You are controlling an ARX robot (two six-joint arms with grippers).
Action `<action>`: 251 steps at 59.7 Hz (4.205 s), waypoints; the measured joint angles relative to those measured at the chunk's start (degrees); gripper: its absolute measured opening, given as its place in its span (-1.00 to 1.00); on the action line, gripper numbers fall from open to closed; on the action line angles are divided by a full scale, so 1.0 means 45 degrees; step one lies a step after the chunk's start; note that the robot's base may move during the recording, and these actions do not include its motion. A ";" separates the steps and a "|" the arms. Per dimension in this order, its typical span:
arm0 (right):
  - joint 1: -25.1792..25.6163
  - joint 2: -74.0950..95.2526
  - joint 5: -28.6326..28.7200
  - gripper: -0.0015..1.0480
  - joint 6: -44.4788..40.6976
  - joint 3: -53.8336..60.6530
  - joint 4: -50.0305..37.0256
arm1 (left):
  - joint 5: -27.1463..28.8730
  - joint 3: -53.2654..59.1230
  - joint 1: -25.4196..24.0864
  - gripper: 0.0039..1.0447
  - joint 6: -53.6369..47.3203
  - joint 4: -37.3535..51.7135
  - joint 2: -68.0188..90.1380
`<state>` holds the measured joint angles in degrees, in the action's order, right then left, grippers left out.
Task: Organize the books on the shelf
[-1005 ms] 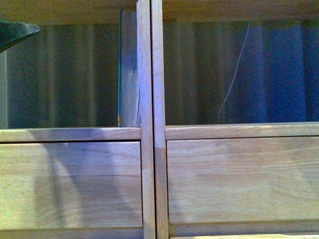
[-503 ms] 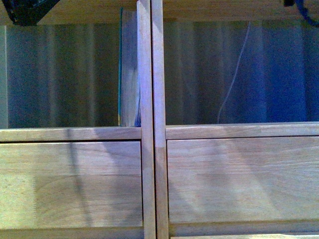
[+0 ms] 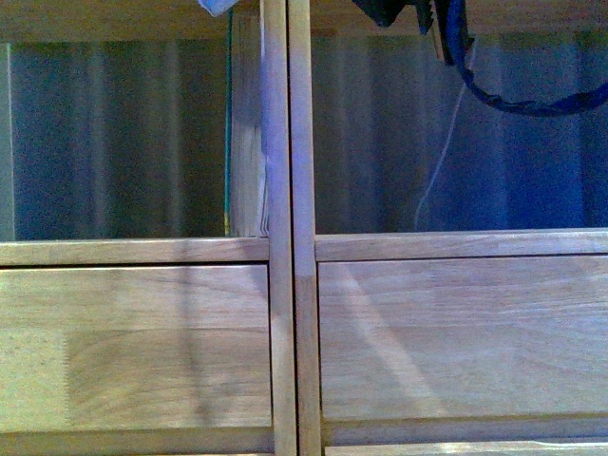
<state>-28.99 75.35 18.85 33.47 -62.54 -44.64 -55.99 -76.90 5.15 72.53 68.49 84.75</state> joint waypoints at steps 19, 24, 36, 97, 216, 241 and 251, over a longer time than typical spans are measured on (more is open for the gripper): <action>0.0772 -0.0146 -0.0287 -0.86 0.0743 -0.0199 -0.0636 | -0.0228 0.0884 -0.0214 -0.54 0.0680 0.1054 -0.0311; 0.1035 -0.0248 -0.0291 -0.86 0.0933 -0.0199 -0.0772 | -0.0233 0.0874 -0.0325 -0.63 0.0777 0.1049 -0.0243; 0.1107 -0.0461 -0.0277 -0.86 0.1428 -0.0160 -0.1229 | -0.0228 0.0690 -0.0374 -0.05 0.0816 0.1180 -0.0044; -0.1438 -0.0491 -0.0087 -0.86 0.1292 0.0534 -0.1161 | -0.0034 0.1681 0.0092 -0.50 0.0879 0.1681 -0.1059; 0.6892 -0.9466 -0.0049 0.86 -0.9646 0.8048 0.4104 | 0.9049 -0.5401 0.0787 0.08 -1.9802 -1.1958 0.5833; 0.6892 -0.9471 -0.0049 0.86 -0.9646 0.8048 0.4109 | 0.8495 -0.1617 0.0447 0.86 -1.8452 -1.0919 0.1967; 0.6892 -0.9471 -0.0049 0.86 -0.9646 0.8048 0.4104 | 0.7747 0.1447 -0.1098 0.86 -1.7044 -1.0049 -0.1345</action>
<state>2.02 32.73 18.63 -9.93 -26.33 -26.17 -21.12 -70.39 0.21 -4.16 23.27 78.70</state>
